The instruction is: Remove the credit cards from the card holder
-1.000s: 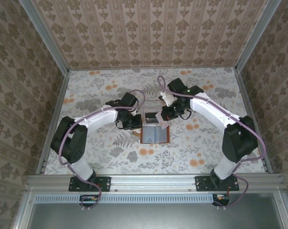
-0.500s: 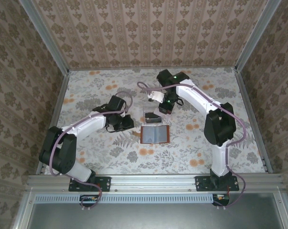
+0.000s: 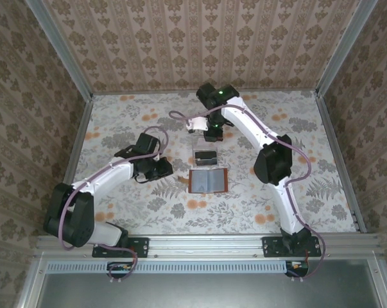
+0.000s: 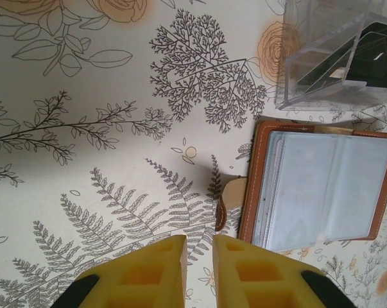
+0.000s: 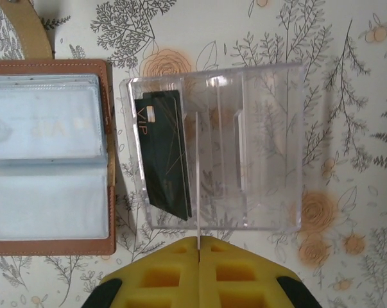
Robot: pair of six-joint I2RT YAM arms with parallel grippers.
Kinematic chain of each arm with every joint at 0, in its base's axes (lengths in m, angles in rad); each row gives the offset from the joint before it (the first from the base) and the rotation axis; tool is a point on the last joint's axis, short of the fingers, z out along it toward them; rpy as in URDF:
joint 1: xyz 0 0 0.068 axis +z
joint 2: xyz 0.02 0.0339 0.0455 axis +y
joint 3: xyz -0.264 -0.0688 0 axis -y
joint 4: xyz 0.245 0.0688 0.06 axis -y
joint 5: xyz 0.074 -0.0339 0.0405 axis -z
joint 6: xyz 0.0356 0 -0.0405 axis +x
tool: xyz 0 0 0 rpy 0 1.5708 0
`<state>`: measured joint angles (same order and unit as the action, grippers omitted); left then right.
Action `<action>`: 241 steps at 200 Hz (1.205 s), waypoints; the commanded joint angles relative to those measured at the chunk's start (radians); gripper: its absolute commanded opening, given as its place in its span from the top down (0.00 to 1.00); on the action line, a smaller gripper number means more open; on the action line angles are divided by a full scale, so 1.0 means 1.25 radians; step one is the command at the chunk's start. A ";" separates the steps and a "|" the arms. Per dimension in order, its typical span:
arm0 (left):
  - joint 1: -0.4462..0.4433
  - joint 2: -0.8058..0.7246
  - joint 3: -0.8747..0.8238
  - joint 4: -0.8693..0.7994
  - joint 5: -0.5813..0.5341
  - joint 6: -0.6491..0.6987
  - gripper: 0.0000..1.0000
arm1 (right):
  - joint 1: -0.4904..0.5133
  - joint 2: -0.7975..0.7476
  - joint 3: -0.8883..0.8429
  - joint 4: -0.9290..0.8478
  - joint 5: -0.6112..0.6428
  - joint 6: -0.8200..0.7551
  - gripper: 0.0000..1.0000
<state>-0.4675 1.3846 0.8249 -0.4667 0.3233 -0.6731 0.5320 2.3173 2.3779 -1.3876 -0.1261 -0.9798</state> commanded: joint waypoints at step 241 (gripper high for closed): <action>0.034 -0.051 -0.023 -0.030 -0.017 -0.028 0.79 | 0.039 0.064 0.119 -0.077 0.020 -0.068 1.00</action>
<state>-0.4305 1.3151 0.7780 -0.4889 0.3054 -0.7033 0.5728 2.4420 2.4920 -1.4406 -0.1154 -1.0458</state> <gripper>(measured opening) 0.204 0.064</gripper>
